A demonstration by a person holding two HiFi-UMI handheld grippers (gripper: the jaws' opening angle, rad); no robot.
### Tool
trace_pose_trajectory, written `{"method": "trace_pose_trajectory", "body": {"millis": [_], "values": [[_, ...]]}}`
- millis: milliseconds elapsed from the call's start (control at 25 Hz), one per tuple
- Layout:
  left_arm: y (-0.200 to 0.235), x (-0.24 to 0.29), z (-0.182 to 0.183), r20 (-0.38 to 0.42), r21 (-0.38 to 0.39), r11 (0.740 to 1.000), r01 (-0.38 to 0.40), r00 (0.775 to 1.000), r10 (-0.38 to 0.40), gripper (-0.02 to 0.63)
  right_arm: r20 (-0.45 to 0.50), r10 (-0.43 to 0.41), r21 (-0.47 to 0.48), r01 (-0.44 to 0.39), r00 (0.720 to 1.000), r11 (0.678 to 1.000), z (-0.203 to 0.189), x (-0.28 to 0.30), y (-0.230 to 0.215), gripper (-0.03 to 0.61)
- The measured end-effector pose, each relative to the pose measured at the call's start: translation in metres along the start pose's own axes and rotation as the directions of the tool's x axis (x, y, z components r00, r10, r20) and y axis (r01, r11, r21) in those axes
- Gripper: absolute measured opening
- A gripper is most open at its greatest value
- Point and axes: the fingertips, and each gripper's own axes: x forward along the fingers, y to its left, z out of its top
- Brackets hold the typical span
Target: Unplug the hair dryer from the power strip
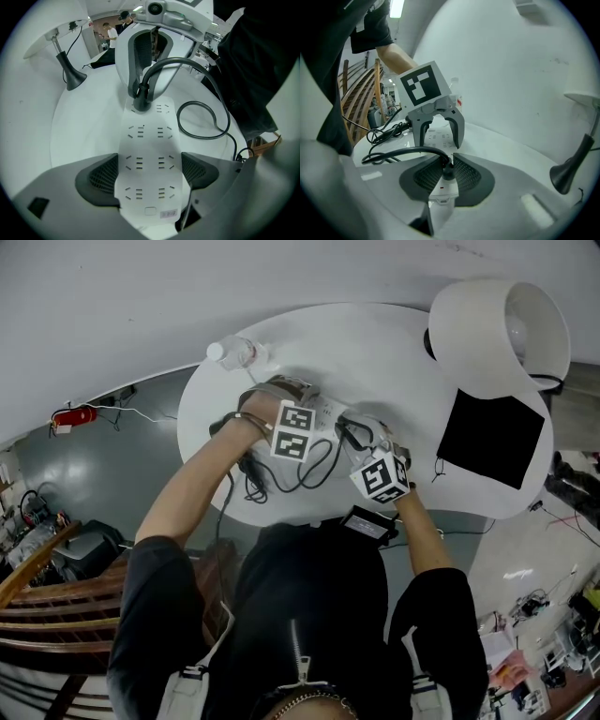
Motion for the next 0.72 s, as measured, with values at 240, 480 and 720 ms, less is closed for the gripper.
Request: {"method": "trace_pose_trajectory", "body": {"millis": [240,480,720], "values": [[-0.0006,0.0001,-0.0001,-0.001,0.003,1.0,0.0,1.0,0.0,0.42,-0.012,-0.013,0.012,0.013,1.0,1.0,0.0007,0.0,-0.0003,0.06],[-0.0001,-0.0002,0.0003,0.001,0.003,1.0,-0.004,1.0,0.004,0.419,-0.046,-0.036,-0.082,0.032,0.998,0.996,-0.0011,0.0009,0.0051,0.058],[-0.0003,-0.0009,0.0007,-0.002,0.003,1.0,-0.003,1.0,0.003,0.42,-0.036,-0.014,0.004,0.014,0.999,1.0,0.0021,-0.0008,-0.0006,0.057]]}}
